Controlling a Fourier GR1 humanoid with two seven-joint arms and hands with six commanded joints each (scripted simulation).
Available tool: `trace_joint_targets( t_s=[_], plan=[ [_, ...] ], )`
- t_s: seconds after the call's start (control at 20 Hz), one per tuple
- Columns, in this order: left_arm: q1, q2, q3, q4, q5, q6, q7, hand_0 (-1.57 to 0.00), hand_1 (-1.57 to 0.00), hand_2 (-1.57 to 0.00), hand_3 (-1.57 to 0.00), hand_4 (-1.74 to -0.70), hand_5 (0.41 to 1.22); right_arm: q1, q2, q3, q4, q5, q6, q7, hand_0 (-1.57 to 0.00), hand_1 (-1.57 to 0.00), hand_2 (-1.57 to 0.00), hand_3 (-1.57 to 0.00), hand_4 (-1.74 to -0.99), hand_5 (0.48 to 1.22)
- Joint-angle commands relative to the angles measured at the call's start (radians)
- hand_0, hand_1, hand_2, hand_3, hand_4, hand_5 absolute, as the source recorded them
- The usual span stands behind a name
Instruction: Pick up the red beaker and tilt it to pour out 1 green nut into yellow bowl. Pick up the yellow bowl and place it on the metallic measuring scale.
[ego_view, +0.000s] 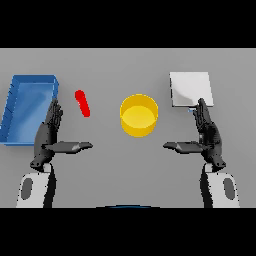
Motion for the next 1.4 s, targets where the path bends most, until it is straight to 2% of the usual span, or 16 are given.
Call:
trace_joint_targets(
  t_s=[0.0, 0.25, 0.3, 0.35, 0.4, 0.5, 0.65, 0.75, 0.8, 1.0, 1.1, 1.2, 1.35],
  plan=[
    [0.000, 0.000, 0.001, 0.000, 0.001, 0.001, 0.000, 0.00, 0.00, 0.00, 0.00, -1.14, 0.660, -0.002, -0.001, -0.001, 0.001, -0.001, -0.001, 0.001, 0.00, 0.00, 0.00, 0.00, -1.071, 0.578],
    [0.003, 0.010, 0.008, 0.004, 0.006, -0.006, -0.001, 0.00, 0.00, 0.00, 0.00, -1.14, 0.660, -0.032, -0.009, -0.013, 0.022, -0.010, 0.002, 0.014, 0.00, 0.00, 0.00, 0.00, -1.071, 0.578],
    [0.045, 0.041, -0.031, -0.053, -0.042, -0.018, -0.033, 0.00, 0.00, 0.00, 0.00, -1.14, 0.660, -0.009, -0.057, 0.024, -0.014, 0.100, -0.029, -0.060, 0.00, 0.00, 0.00, 0.00, -1.071, 0.578],
    [0.083, 0.054, -0.066, -0.109, -0.078, -0.023, -0.043, 0.00, 0.00, 0.00, 0.00, -1.14, 0.660, 0.025, -0.073, 0.060, -0.038, 0.173, -0.046, -0.107, 0.00, 0.00, 0.00, 0.00, -1.072, 0.577],
    [0.102, 0.065, -0.086, -0.149, -0.096, -0.030, -0.029, 0.00, 0.00, 0.00, 0.00, -1.14, 0.660, 0.047, -0.084, 0.078, -0.061, 0.218, -0.060, -0.120, 0.00, 0.00, 0.00, 0.00, -1.066, 0.576],
    [0.128, 0.072, -0.115, -0.195, -0.124, -0.032, 0.005, 0.00, 0.00, 0.00, 0.00, -1.14, 0.660, 0.051, -0.082, 0.105, -0.086, 0.263, -0.072, -0.102, 0.00, 0.00, 0.00, 0.00, -1.071, 0.581],
    [0.118, 0.078, -0.119, -0.197, -0.131, -0.033, 0.065, 0.00, 0.00, 0.00, 0.00, -1.14, 0.652, 0.063, -0.089, 0.106, -0.104, 0.242, -0.045, -0.092, 0.00, 0.00, 0.00, 0.00, -1.118, 0.600],
    [0.080, 0.078, -0.111, -0.145, -0.126, -0.043, 0.089, 0.00, 0.00, 0.00, 0.00, -1.14, 0.649, 0.051, -0.096, 0.099, -0.104, 0.227, -0.034, -0.087, 0.00, 0.00, 0.00, 0.00, -1.147, 0.614],
    [0.064, 0.075, -0.108, -0.125, -0.131, -0.038, 0.086, 0.00, 0.00, 0.00, 0.00, -1.14, 0.648, 0.058, -0.093, 0.105, -0.109, 0.221, -0.024, -0.106, 0.00, 0.00, 0.00, 0.00, -1.163, 0.624],
    [-0.055, 0.079, -0.063, 0.026, -0.117, -0.040, 0.083, 0.00, 0.00, 0.00, 0.00, -1.17, 0.648, 0.051, -0.080, 0.096, -0.098, 0.174, 0.000, -0.104, 0.00, 0.00, 0.00, 0.00, -1.209, 0.627],
    [-0.104, 0.085, -0.043, 0.107, -0.121, -0.038, 0.052, 0.00, 0.00, 0.00, 0.00, -1.18, 0.648, 0.068, -0.079, 0.102, -0.107, 0.181, 0.001, -0.117, 0.00, 0.00, 0.00, 0.00, -1.219, 0.626],
    [-0.166, 0.080, -0.037, 0.183, -0.131, -0.035, 0.041, 0.00, 0.00, 0.00, 0.00, -1.18, 0.640, 0.052, -0.083, 0.091, -0.094, 0.170, 0.004, -0.092, 0.00, 0.00, 0.00, 0.00, -1.225, 0.627],
    [-0.236, 0.084, -0.017, 0.272, -0.128, -0.042, -0.014, 0.00, 0.00, 0.00, 0.00, -1.18, 0.637, 0.050, -0.086, 0.093, -0.099, 0.172, 0.006, -0.093, 0.00, 0.00, 0.00, 0.00, -1.227, 0.625]
  ],
)
